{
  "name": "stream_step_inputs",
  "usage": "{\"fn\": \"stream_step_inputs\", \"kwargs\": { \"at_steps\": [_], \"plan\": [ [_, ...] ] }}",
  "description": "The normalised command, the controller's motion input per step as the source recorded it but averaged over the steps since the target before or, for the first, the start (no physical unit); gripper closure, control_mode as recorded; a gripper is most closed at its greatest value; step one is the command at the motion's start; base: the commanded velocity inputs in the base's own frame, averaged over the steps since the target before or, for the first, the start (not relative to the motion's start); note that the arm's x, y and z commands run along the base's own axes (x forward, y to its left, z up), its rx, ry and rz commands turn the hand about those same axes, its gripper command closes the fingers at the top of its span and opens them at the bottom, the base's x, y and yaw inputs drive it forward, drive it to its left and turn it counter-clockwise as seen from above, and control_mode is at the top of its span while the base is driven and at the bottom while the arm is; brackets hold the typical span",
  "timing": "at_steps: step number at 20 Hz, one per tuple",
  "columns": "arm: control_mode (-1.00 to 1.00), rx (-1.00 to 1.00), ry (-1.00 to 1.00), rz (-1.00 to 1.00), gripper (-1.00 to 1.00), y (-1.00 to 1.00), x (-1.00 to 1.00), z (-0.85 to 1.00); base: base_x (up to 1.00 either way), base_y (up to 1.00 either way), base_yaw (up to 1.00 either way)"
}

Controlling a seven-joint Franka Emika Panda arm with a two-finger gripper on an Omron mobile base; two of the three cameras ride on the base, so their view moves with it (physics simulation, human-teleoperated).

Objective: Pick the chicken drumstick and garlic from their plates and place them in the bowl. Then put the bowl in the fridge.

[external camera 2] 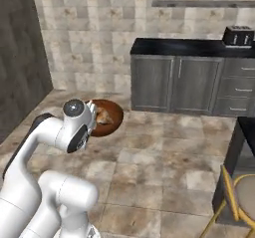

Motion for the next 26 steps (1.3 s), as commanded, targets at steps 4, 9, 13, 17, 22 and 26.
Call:
{"fn": "stream_step_inputs", "kwargs": {
  "at_steps": [4, 9, 13, 17, 22, 26],
  "plan": [
    [1.00, 0.00, 0.00, 0.00, 1.00, 0.00, 0.00, 0.00, 0.00, -0.02, 1.00],
    [1.00, 0.00, 0.00, 0.00, 1.00, 0.00, 0.00, 0.00, 0.00, -0.02, 1.00],
    [1.00, 0.00, 0.00, 0.00, 1.00, 0.00, 0.00, 0.00, 0.00, -0.02, 1.00],
    [1.00, 0.00, 0.00, 0.00, 1.00, 0.00, 0.00, 0.00, 0.00, -0.02, 1.00],
    [1.00, 0.00, 0.00, 0.00, 1.00, 0.00, 0.00, 0.00, 0.00, -0.02, 1.00],
    [1.00, 0.00, 0.00, 0.00, 1.00, 0.00, 0.00, 0.00, 0.01, -0.02, 1.00]
  ]
}}
